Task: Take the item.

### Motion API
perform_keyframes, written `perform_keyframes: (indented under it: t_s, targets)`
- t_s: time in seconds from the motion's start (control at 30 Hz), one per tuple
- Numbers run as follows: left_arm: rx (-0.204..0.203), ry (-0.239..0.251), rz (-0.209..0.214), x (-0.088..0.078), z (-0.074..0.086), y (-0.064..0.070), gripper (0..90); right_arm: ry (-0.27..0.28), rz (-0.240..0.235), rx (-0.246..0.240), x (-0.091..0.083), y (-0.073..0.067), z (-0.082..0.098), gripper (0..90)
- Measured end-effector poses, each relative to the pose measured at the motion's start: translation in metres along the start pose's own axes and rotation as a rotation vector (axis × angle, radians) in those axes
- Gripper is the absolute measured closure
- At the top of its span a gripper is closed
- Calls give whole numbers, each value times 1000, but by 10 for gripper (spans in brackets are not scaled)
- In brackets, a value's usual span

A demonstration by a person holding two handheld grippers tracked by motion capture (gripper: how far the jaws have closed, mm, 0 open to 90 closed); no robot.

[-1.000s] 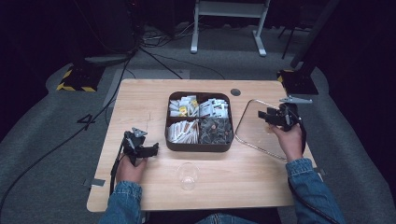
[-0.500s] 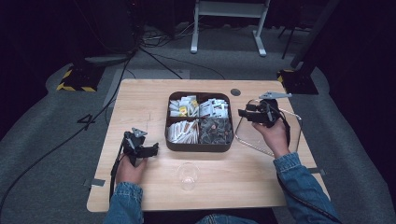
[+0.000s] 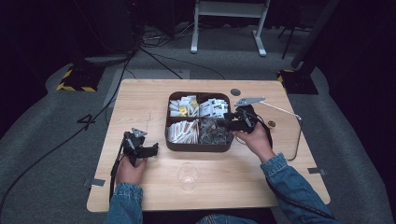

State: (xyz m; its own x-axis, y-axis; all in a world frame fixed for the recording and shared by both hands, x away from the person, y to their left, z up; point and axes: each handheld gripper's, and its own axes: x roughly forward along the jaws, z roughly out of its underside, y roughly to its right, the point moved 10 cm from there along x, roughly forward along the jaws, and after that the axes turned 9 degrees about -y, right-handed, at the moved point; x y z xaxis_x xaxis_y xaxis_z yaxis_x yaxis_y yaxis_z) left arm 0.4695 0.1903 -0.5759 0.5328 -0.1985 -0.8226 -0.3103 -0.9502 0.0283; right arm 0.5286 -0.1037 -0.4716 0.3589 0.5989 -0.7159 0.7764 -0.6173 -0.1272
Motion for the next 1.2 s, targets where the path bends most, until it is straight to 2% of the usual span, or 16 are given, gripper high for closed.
perform_keyframes:
  t_s: [0.23,0.37,0.53,0.73,0.87,1.2]
  targets:
    - [0,1,-1,0,0,0,157,-64,2,-33,24,-10,7,500]
    - [2,-1,-2,0,0,0,157,-92,-1,-42,34,-10,9,500]
    - [0,0,-1,0,0,0,156,-149,31,-75,50,-8,15,531]
    - [-2,0,-1,0,0,0,157,-191,39,-103,54,-8,21,595]
    - [-1,0,-1,0,0,0,157,-200,36,-103,52,-8,22,695]
    - [-1,0,-1,0,0,0,156,-196,40,-103,52,-8,23,733]
